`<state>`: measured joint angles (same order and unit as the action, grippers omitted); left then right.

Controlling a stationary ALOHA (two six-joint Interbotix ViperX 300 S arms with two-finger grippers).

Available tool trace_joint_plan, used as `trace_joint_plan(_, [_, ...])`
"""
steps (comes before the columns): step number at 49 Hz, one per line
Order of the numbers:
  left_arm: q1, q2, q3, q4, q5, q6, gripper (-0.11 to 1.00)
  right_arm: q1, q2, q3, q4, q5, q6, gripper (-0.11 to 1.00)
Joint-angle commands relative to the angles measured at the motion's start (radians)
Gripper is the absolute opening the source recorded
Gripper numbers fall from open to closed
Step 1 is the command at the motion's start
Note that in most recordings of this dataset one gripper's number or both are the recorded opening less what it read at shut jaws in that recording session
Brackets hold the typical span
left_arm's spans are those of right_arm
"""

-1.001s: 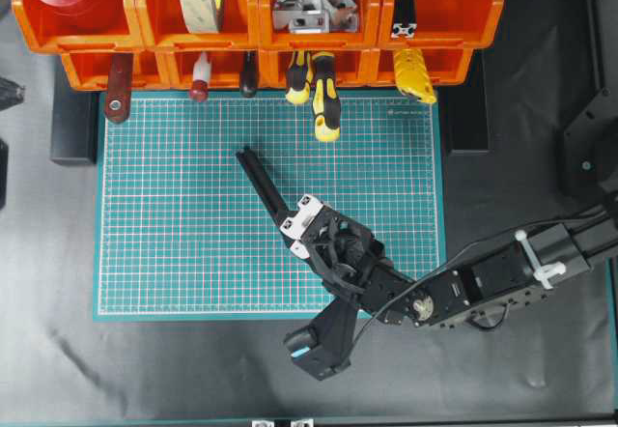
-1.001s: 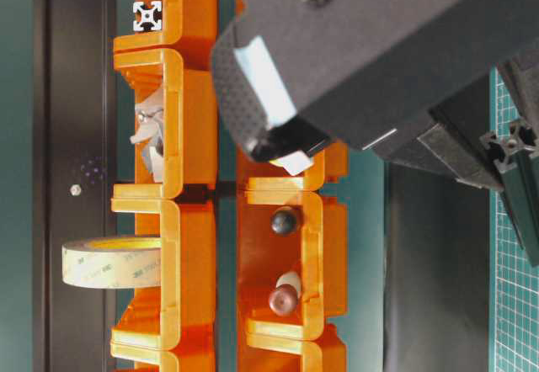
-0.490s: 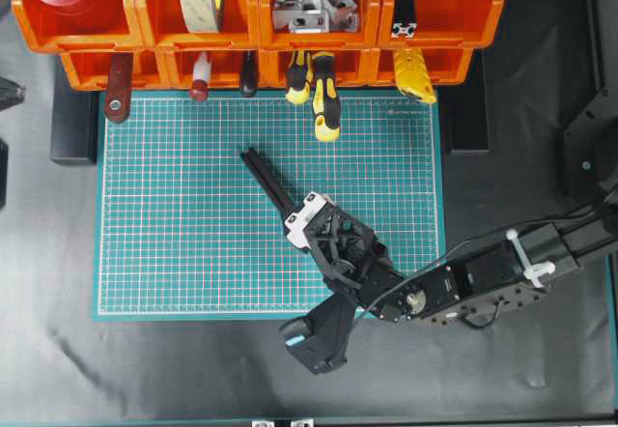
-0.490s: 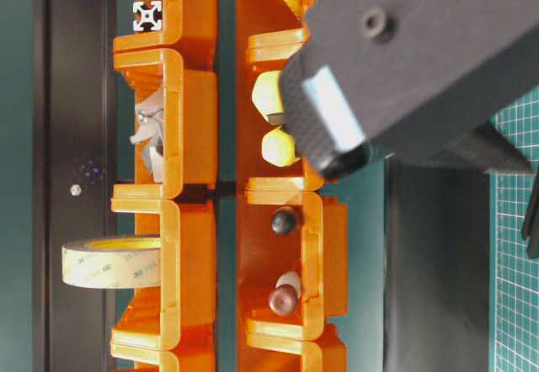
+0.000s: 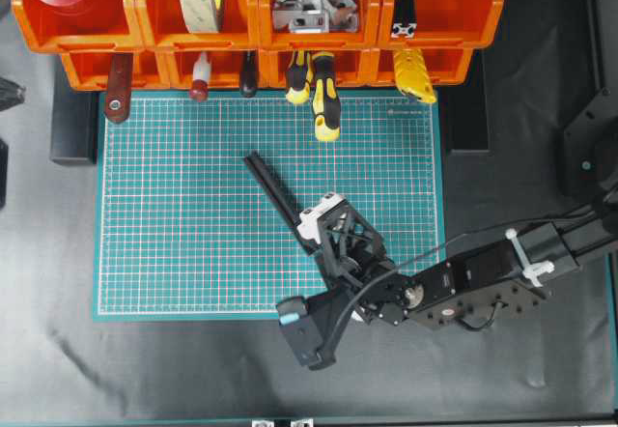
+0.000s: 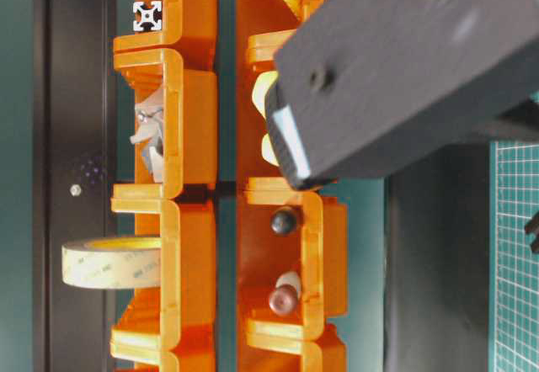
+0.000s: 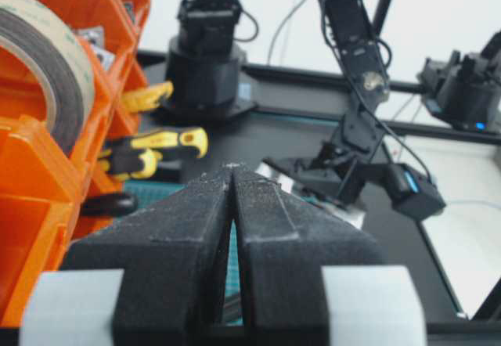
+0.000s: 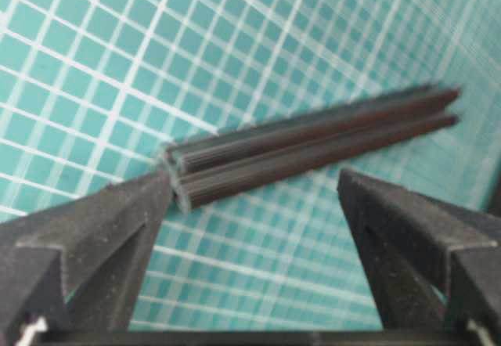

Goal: Pick frame from container rack with right arm.
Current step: 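Lower the held extrusion onto the teal mat with the right gripper, then open the right gripper to release the extrusion on the mat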

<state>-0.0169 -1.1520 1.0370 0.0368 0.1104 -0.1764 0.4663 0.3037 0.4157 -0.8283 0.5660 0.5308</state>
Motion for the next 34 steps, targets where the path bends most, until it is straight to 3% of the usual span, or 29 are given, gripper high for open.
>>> trace_joint_plan(1, [-0.002, 0.003, -0.026, 0.003, 0.005, -0.002, 0.01, 0.000, -0.044, -0.026, 0.040, -0.008, 0.044, 0.84])
trace_joint_plan(25, [-0.011, -0.021, -0.032, 0.003, 0.103, -0.002, 0.01, -0.009, -0.250, 0.043, 0.044, -0.035, 0.365, 0.84])
trace_joint_plan(34, [-0.017, -0.048, -0.043, 0.003, 0.149, -0.002, 0.01, -0.012, -0.388, 0.129, 0.006, -0.127, 0.492, 0.84])
